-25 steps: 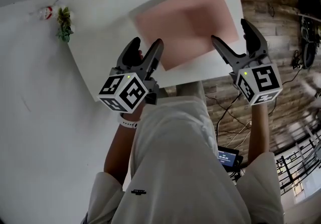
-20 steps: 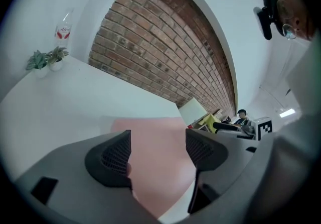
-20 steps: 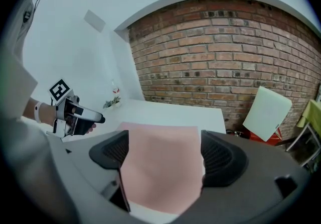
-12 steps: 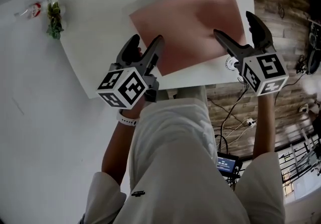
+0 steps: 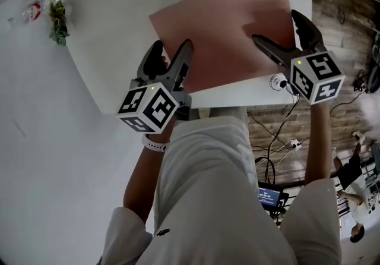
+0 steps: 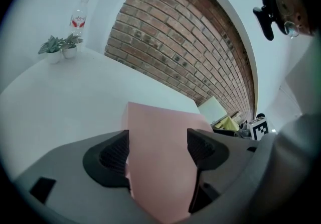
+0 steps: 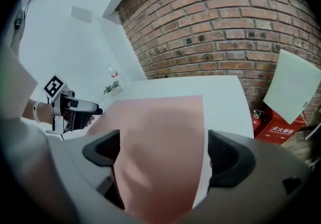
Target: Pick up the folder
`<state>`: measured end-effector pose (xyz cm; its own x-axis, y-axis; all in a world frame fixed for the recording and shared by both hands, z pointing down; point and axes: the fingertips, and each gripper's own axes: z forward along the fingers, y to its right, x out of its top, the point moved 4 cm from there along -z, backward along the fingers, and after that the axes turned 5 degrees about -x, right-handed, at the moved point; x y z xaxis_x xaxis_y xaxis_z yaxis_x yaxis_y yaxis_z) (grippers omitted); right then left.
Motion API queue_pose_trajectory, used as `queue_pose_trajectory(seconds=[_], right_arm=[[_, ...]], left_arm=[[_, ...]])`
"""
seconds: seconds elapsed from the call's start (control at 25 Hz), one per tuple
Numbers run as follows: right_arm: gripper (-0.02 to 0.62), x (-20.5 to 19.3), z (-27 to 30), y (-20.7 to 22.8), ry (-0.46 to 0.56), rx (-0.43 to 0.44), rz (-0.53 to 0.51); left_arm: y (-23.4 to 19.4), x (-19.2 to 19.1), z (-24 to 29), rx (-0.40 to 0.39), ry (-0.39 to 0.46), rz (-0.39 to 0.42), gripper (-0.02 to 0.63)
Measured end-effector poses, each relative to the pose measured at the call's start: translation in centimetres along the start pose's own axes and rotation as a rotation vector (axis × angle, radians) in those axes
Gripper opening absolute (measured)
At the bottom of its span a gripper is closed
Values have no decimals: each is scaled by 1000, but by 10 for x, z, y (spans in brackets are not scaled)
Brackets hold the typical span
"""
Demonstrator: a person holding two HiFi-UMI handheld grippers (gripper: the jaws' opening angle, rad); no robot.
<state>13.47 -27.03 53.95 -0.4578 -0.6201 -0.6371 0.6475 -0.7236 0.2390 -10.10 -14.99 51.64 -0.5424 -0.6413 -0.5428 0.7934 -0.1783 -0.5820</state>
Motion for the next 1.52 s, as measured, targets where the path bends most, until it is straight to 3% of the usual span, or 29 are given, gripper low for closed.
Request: queue_pose_trajectory(seconds=[0.24,0.36,0.56,0.76,1.0,1.52], right_arm=[[574,-8,15,3,-45,29,-5],[585,-12,21,6,-58,42,10],[591,-20,25,7,-86,81,92],[571,-26,29,4,-100,95,167],[566,-27,28,3,-92,72,184],[561,-26,-2,-14,-40,12,205]], left_arm=[[-7,-2,-3,68,23,-21,356],[-18,-13,-2,84,-5,-46,359],[-28,-33,10,38,-37,-88,367],[-33,-37,20,-15,-17,-154,368],[-35,-34,23,-31,21,-134,368],[-25,-26,7,-100,14,-78,367]])
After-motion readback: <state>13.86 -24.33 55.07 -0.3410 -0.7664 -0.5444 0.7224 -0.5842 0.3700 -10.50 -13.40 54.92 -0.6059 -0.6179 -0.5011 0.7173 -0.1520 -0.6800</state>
